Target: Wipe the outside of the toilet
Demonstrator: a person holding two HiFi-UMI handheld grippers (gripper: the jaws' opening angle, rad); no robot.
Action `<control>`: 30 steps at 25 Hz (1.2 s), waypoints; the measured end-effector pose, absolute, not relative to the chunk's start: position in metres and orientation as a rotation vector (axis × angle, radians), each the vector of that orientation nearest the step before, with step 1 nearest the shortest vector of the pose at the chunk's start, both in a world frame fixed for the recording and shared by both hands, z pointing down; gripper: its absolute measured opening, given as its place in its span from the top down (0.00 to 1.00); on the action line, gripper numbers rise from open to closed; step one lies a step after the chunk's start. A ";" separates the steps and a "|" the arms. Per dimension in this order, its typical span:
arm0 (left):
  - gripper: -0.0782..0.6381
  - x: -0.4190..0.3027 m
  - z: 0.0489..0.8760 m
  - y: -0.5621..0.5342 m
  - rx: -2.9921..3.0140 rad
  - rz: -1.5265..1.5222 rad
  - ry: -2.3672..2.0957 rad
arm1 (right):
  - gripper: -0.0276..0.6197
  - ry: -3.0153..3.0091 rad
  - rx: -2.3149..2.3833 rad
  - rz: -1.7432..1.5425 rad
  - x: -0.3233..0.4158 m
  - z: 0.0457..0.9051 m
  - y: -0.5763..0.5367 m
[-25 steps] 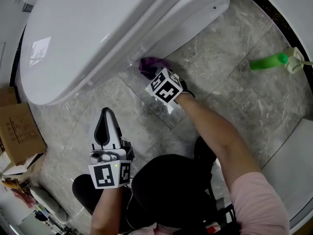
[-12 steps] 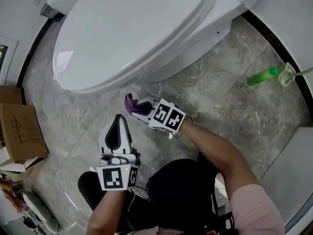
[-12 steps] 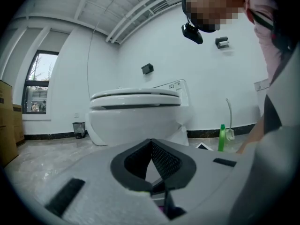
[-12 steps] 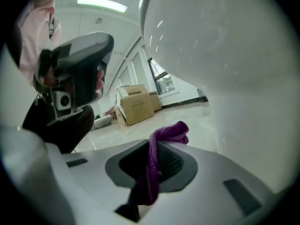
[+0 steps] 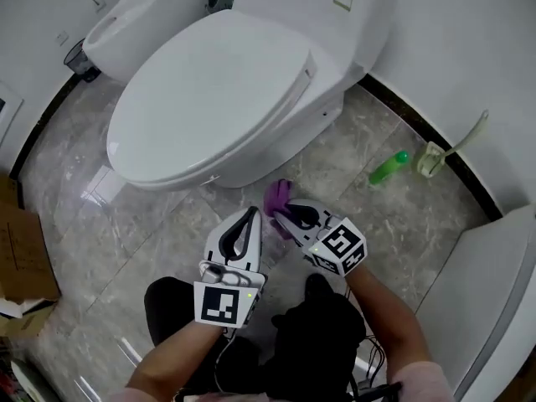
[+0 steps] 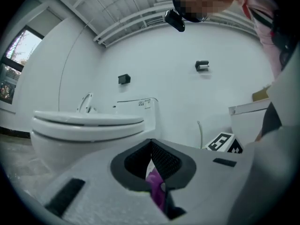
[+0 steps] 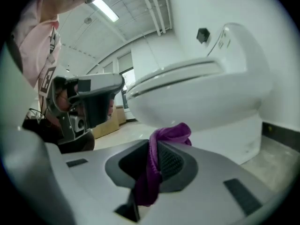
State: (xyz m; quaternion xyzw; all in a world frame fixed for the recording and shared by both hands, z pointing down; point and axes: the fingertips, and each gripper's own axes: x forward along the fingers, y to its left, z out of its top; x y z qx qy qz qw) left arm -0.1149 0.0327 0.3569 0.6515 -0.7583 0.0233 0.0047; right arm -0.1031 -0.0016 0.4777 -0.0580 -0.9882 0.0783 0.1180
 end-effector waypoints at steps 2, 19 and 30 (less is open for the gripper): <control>0.88 -0.105 0.328 0.018 2.108 0.029 -2.369 | 0.86 -2.943 -0.030 0.164 -0.083 0.435 -0.029; 0.88 -0.090 0.164 -0.018 2.245 -0.029 -2.424 | 0.86 -3.006 0.773 -0.228 -0.004 0.211 -0.078; 0.88 -0.092 0.179 -0.017 2.212 -0.054 -2.409 | 0.87 -2.999 0.808 -0.296 -0.003 0.206 -0.069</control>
